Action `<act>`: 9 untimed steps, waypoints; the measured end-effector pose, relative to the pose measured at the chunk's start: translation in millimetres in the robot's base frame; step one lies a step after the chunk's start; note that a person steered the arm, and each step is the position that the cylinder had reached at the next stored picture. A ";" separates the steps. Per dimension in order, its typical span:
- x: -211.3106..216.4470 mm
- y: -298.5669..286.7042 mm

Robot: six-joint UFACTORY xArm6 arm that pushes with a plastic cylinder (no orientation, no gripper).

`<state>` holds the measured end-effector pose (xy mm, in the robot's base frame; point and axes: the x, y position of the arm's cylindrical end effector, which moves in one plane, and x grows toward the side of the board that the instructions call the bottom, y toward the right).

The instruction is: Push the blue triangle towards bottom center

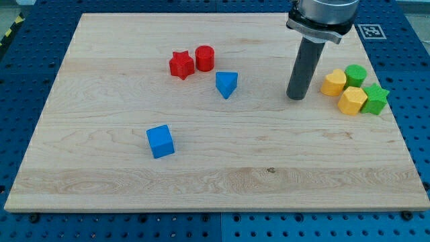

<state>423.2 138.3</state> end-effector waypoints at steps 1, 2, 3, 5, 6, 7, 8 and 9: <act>-19.9 -0.1; -24.4 -17.3; -18.1 -34.2; -0.3 -37.7; 2.8 -41.6; 2.3 -48.6; -10.7 -48.6; -15.8 -68.3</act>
<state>407.5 70.0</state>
